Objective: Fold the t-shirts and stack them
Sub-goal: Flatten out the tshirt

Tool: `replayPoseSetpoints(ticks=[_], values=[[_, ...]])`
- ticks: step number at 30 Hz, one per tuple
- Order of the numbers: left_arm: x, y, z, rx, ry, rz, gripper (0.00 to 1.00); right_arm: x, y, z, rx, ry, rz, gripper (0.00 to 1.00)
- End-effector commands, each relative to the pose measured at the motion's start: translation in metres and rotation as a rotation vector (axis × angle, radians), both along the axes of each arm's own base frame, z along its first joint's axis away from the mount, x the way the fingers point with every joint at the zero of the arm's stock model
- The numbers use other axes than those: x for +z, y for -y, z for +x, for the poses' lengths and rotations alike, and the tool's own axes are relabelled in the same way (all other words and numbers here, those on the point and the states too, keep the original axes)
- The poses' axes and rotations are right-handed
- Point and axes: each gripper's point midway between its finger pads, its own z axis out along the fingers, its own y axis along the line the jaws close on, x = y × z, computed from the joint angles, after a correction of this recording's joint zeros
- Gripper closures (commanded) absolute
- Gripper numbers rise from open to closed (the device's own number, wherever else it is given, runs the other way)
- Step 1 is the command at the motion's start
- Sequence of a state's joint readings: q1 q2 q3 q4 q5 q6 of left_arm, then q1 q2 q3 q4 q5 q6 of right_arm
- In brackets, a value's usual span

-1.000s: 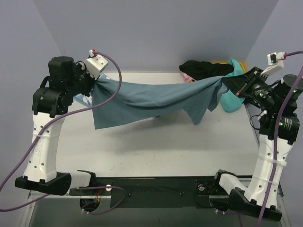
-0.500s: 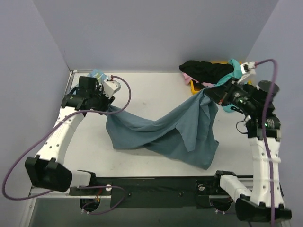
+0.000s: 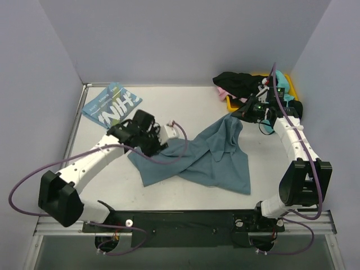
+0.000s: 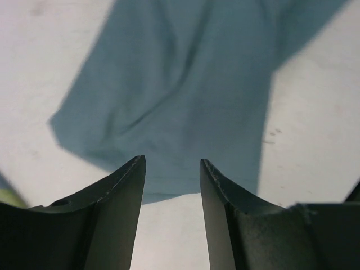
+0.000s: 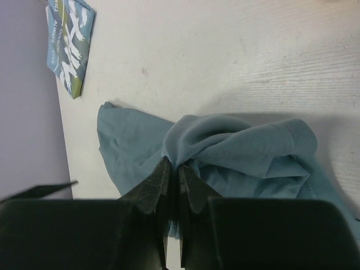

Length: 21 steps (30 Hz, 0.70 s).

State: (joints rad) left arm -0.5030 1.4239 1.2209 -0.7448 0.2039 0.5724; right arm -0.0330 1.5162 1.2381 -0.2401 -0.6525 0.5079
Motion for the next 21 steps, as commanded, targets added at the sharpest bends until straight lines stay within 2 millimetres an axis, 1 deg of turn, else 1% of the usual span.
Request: replayPoseSetpoints(ticks=[1,2,3,4,5,6,8,11,13,15,17,18,21], values=[[-0.047,0.005,-0.077,-0.242,-0.107,0.119,0.46,0.025,0.004,0.008,-0.025,0.070,-0.013,1.00],[-0.061,-0.002,-0.084,-0.244,-0.127,0.166,0.45,0.022,0.004,0.007,-0.024,0.062,-0.009,1.00],[-0.068,-0.001,-0.089,-0.259,-0.133,0.188,0.43,0.020,0.003,0.007,-0.023,0.056,-0.007,1.00],[-0.080,-0.008,-0.090,-0.251,-0.132,0.229,0.43,0.016,0.003,0.005,-0.021,0.046,-0.007,1.00],[-0.085,-0.008,-0.091,-0.255,-0.126,0.244,0.41,0.014,0.004,0.005,-0.025,0.040,-0.006,1.00],[-0.091,-0.009,-0.086,-0.242,-0.101,0.256,0.40,0.012,0.004,0.003,-0.028,0.037,-0.008,1.00],[-0.104,-0.012,-0.083,-0.236,-0.094,0.281,0.39,0.010,0.004,0.000,-0.028,0.033,-0.011,1.00],[-0.120,-0.014,-0.091,-0.237,-0.166,0.303,0.38,0.010,0.006,-0.002,-0.028,0.039,-0.018,1.00],[-0.128,-0.017,-0.101,-0.240,-0.224,0.314,0.38,0.009,0.009,-0.005,-0.034,0.034,-0.023,1.00],[-0.131,-0.017,-0.113,-0.262,-0.278,0.302,0.38,0.010,0.011,-0.006,-0.037,0.031,-0.024,1.00],[-0.131,-0.017,-0.125,-0.290,-0.318,0.284,0.38,0.009,0.011,-0.007,-0.038,0.031,-0.027,1.00],[-0.129,-0.018,-0.129,-0.297,-0.329,0.278,0.38,0.009,0.012,-0.008,-0.040,0.030,-0.030,1.00],[-0.132,-0.020,-0.139,-0.315,-0.359,0.272,0.38,0.008,0.012,-0.011,-0.040,0.028,-0.034,1.00]])
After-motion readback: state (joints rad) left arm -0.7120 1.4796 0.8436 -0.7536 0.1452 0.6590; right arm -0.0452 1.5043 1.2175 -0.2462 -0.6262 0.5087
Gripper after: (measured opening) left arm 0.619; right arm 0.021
